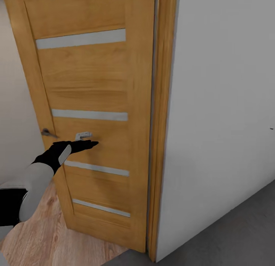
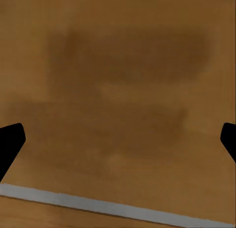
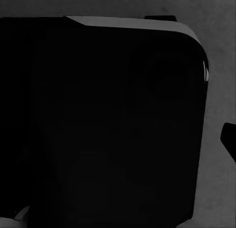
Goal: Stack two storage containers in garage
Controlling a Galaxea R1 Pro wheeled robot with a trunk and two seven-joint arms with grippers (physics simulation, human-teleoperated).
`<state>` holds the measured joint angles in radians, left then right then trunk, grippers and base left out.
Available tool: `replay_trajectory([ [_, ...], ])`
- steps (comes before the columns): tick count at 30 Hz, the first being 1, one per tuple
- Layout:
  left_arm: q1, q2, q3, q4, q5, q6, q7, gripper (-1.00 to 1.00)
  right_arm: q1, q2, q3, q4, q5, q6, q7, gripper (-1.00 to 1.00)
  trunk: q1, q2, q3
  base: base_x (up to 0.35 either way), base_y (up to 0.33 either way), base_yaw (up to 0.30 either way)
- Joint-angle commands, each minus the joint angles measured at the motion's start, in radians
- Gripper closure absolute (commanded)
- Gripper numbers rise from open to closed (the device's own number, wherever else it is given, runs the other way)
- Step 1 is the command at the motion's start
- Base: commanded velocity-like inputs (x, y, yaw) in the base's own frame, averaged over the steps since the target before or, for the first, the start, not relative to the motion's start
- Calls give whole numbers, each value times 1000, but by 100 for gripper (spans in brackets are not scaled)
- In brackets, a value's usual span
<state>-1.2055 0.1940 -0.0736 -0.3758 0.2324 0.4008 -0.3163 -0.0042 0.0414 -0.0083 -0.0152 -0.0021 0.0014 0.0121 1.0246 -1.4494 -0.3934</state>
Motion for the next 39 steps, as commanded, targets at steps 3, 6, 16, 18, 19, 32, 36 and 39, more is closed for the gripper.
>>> replay_trajectory([
  [3, 0, 1, -8, -2, 10, 5, 0, -100, 0, 0, -1, 0, -1, 0, 2, -100, 0, -1, -1, 263, 205, -138],
  [6, 0, 1, -9, -3, 10, 5, -1, -100, 0, 0, -1, 0, 0, 0, 2, -100, 0, -1, -1, 296, 154, -175],
  [16, 0, 1, -24, -4, 13, 3, 0, -100, 0, 0, -1, 0, -1, 0, 2, -100, 0, -1, -1, 316, 91, -46],
  [18, 1, 1, -25, -4, 13, 3, 0, -100, 0, 0, -1, 0, -1, 0, 2, -100, 0, -1, -1, 180, 79, -72],
  [19, 1, 1, -25, -5, 14, 3, 0, -100, 0, 0, -1, 0, -1, 0, 2, -100, 0, -1, -1, 83, 66, -120],
  [32, 3, 3, -26, -12, 15, -44, -25, -100, 0, 0, -1, -1, -1, 0, 2, -100, 0, -1, 1, -258, 15, -85],
  [36, 3, 2, -25, -11, 15, -46, -31, -100, 0, 0, -1, -1, -1, 0, 2, -100, 0, -1, 2, -288, 63, -162],
  [39, 3, 1, -26, -8, 14, -45, -33, -100, 0, 0, -1, -1, -1, 0, 2, -100, 0, -1, 3, -21, 163, -187],
])
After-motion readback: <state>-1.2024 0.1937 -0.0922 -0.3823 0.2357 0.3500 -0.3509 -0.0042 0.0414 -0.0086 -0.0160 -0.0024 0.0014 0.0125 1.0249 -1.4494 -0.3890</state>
